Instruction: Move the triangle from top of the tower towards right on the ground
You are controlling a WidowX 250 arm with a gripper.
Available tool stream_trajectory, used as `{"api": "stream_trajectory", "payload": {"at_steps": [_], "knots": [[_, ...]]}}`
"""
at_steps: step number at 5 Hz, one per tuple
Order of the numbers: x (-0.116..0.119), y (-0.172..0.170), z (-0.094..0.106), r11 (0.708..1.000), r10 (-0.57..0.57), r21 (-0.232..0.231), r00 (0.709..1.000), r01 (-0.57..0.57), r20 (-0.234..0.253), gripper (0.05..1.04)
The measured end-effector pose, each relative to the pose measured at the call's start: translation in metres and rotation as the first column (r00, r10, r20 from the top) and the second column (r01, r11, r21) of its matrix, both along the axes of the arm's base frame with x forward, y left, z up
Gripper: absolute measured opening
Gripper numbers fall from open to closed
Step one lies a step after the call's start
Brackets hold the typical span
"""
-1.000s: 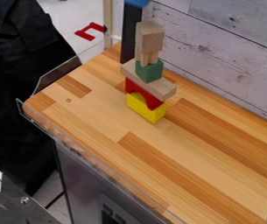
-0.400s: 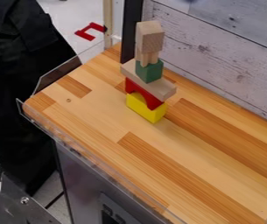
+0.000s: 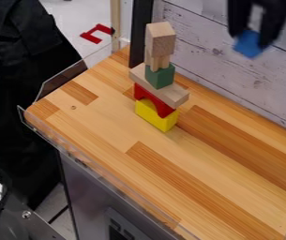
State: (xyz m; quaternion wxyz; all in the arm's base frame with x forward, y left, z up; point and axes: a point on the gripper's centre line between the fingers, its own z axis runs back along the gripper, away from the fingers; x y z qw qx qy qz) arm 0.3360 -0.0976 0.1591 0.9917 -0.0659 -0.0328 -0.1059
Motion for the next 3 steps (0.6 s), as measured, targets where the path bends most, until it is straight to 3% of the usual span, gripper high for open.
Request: {"api": "stream_trajectory", "payload": {"at_steps": [2, 3], "knots": [[0.007, -0.037, -0.017, 0.993, -0.117, -0.013, 0.993, 0.117, 0.008, 0.500], [0.004, -0.034, -0.033, 0.998, -0.049, 0.024, 0.999, 0.049, -0.017, 0.500]]}}
